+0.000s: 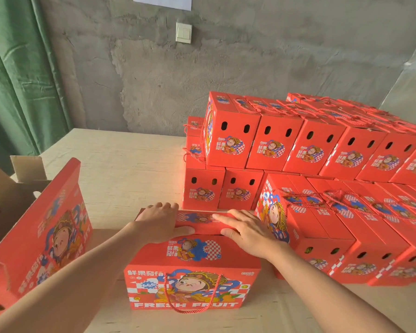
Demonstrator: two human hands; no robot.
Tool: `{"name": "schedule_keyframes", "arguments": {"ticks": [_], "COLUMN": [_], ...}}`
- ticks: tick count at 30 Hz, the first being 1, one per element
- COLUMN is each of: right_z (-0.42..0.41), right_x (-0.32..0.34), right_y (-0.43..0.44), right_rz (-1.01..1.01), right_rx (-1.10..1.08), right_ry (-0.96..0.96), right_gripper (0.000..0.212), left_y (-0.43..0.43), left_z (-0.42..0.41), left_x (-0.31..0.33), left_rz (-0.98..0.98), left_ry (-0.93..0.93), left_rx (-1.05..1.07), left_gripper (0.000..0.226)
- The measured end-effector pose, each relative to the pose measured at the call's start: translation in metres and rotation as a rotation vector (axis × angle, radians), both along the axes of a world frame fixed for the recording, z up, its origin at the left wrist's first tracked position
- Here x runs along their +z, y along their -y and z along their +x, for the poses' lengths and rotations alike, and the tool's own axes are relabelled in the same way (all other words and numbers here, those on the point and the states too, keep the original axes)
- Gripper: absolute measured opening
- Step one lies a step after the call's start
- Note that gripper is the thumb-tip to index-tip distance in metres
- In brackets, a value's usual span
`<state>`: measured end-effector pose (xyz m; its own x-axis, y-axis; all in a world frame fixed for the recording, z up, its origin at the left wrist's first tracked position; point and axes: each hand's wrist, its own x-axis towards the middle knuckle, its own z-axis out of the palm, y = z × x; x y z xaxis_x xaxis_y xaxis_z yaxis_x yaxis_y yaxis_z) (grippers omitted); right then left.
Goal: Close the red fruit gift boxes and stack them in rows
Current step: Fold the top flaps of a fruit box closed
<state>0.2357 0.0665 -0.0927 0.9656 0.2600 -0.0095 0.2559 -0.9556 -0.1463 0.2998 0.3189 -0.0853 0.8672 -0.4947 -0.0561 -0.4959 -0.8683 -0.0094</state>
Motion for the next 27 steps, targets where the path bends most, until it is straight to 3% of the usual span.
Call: {"name": "schedule_keyframes", "arguments": {"ticks": [5, 17, 21, 27], "right_z": [0.004, -0.007, -0.008, 0.002], "right_x": [0.006, -0.001, -0.006, -0.002], "right_y": [-0.020, -0.027, -0.028, -0.023], "right_rz": [-0.137, -0.057, -0.040, 0.043], "right_rx": [-0.031, -0.037, -0.038, -0.030], "right_ry": [-0.130, -0.167, -0.201, -0.271], "right_gripper": [0.047, 0.043, 0.042, 0.040], "left_y": [0.000, -0.015, -0.010, -0.006], "left_z": [0.004, -0.002, -0.005, -0.004], "left_x": [-0.002, -0.006, -0.023, -0.023], "left_rz": [0.082, 0.040, -0.011, -0.057], "left_ry": [-0.015, -0.096, -0.046, -0.052], "left_rx": [-0.052, -0.093, 0.002, 0.034], "left_gripper": [0.114, 0.110, 0.063, 0.061]}}
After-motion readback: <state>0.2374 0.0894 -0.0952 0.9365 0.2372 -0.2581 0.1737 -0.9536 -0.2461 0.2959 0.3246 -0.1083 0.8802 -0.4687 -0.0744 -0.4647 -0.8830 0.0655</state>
